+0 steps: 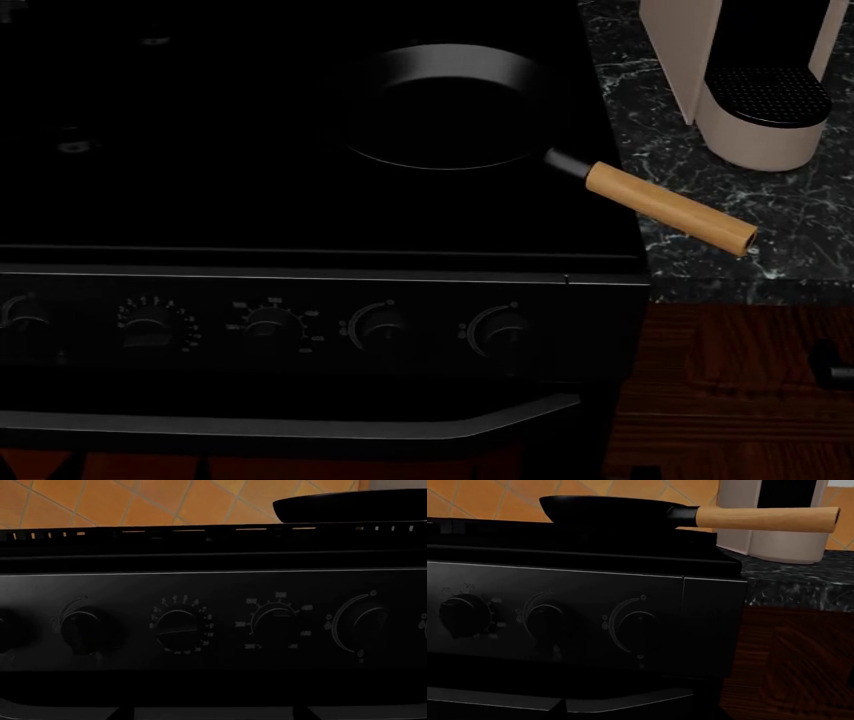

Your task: Turn on the front right burner of the stove.

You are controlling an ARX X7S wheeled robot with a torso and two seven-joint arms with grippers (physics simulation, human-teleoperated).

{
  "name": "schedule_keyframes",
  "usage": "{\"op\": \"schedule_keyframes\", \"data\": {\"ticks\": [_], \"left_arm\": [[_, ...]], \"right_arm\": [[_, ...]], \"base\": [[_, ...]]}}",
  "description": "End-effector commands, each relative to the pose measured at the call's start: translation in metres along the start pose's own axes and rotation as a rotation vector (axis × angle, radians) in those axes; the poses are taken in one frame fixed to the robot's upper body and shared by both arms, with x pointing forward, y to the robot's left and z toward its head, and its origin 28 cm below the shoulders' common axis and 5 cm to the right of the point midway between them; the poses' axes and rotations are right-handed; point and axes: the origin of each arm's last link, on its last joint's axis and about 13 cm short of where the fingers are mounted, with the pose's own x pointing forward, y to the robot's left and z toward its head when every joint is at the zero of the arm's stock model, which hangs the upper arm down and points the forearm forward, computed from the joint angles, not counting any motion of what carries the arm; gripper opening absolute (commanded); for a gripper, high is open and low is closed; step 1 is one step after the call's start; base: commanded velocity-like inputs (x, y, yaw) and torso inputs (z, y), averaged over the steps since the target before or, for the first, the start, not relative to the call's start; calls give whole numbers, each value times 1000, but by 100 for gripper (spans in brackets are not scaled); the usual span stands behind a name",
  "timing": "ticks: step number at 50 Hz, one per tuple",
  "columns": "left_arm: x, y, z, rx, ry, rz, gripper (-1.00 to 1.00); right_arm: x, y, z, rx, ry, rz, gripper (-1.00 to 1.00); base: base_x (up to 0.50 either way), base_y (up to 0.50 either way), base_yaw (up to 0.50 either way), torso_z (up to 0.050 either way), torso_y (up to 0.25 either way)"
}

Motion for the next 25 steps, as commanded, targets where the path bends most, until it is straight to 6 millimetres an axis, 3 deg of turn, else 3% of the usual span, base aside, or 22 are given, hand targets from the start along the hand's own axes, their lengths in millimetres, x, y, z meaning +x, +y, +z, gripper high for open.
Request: {"op": "schedule_keyframes", "data": {"ticks": [1, 16, 25], "left_arm": [[-1, 0, 0, 2, 11, -14, 100], [-4, 0, 4, -7, -10, -33, 100], [-3, 1, 4, -40, -29, -31, 100]], "right_arm": [[1, 0, -1, -3, 4, -6, 100], [1, 0, -1, -6, 6, -12, 100], [16, -3, -6, -63, 50, -39, 100]], "base": [[0, 0, 0, 0, 0], [0, 0, 0, 0, 0], [0, 0, 0, 0, 0]]}}
